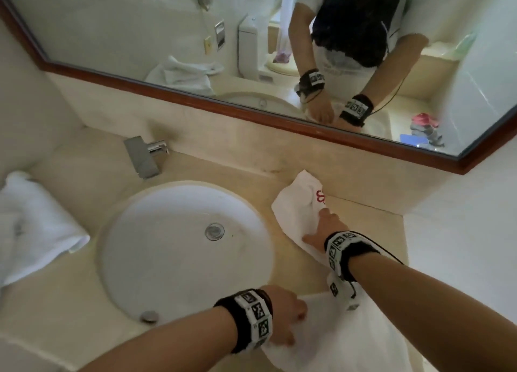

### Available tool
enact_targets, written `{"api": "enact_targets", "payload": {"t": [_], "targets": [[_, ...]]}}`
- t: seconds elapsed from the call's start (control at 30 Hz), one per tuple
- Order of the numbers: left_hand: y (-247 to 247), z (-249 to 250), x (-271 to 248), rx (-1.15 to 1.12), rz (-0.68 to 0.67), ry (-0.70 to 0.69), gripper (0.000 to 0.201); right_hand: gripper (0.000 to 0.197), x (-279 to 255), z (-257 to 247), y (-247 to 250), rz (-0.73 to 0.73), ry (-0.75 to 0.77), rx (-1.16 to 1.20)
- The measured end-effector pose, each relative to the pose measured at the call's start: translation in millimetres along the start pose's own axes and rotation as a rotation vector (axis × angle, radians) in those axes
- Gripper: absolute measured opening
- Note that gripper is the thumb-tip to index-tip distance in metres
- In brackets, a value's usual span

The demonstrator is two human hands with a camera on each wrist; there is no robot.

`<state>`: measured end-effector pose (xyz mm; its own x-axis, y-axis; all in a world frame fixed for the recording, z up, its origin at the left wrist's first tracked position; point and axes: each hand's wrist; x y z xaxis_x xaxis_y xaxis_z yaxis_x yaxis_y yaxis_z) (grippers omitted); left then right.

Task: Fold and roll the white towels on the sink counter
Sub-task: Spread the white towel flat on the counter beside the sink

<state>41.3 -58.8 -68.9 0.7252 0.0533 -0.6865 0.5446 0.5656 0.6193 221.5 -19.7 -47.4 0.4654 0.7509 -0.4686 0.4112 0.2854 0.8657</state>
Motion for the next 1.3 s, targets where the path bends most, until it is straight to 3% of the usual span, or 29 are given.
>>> {"api": "enact_targets", "payload": {"t": [0.13, 0.23, 0.33, 0.4, 0.47, 0.57, 0.63, 0.7, 0.8, 0.87, 0.93, 1.0, 1.1, 1.13, 1.2, 1.3], "targets": [[-9.5, 0.7, -16.9, -0.17, 0.022, 0.077, 0.041, 0.064, 7.5, -3.3, -4.9, 0.016, -0.03, 0.039], [-12.6, -6.0, -23.9, -0.248, -0.088, 0.097, 0.045, 0.026, -0.8, 1.3, 12.7, 0.01, 0.08, 0.406], [-4.1, -5.2, -20.3, -0.29, -0.141, 0.181, 0.048, 0.016, -10.8, 20.2, 44.2, 0.086, 0.078, 0.684], [11.4, 4.5, -13.0, -0.203, 0.03, 0.209, 0.045, 0.016, -17.0, 43.2, 60.4, 0.155, -0.021, 0.73], [27.4, 15.8, -3.4, -0.255, 0.224, 0.22, 0.042, 0.019, -24.0, 62.9, 64.9, 0.136, -0.064, 0.727], [50.8, 31.3, 10.5, -0.737, 0.449, 0.233, 0.05, 0.029, -43.0, 76.7, 71.6, 0.096, 0.008, 0.749], [66.2, 42.1, 20.0, -0.962, 0.554, 0.115, 0.067, 0.034, -56.8, 79.3, 82.9, 0.187, 0.08, 0.793], [80.0, 61.1, 31.9, -0.959, 0.599, -0.058, 0.085, 0.034, -76.6, 83.8, 102.8, 0.362, 0.108, 0.874], [89.7, 98.4, 46.3, -0.899, 0.456, -0.243, 0.101, 0.027, -108.8, 84.6, 137.1, 0.679, 0.147, 0.88], [81.8, 113.3, 55.1, -0.924, 0.288, -0.219, 0.086, 0.027, -126.9, 75.9, 153.2, 0.861, 0.183, 0.854], [65.2, 114.9, 59.0, -0.965, 0.176, -0.132, 0.066, 0.028, -134.1, 60.1, 158.3, 0.922, 0.197, 0.84], [46.1, 104.2, 57.7, -1.108, 0.076, -0.054, 0.066, 0.031, -127.9, 37.7, 151.1, 0.811, 0.25, 0.781], [23.8, 77.0, 40.2, -1.466, 0.025, 0.166, 0.067, 0.047, -99.4, 9.1, 119.8, 0.286, 0.319, 0.452], [19.6, 66.4, 32.8, -1.534, 0.057, 0.227, 0.06, 0.053, -89.9, 6.3, 107.1, 0.116, 0.276, 0.298], [6.2, 39.6, 24.8, -1.604, 0.107, 0.353, 0.059, 0.057, -74.2, 12.6, 81.1, -0.073, 0.165, 0.087], [-6.1, 17.9, 13.1, -1.67, -0.013, 0.436, 0.053, 0.064, -58.1, 40.9, 44.7, -0.248, 0.02, -0.037]]}}
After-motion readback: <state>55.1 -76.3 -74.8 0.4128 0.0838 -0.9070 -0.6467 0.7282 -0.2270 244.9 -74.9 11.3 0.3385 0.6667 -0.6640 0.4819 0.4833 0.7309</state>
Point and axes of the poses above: each hand's wrist, its own x-axis towards the middle knuckle, its own y-axis out of the back of the hand, z = x × y, and after that the axes turned 2 degrees about -x, right-handed
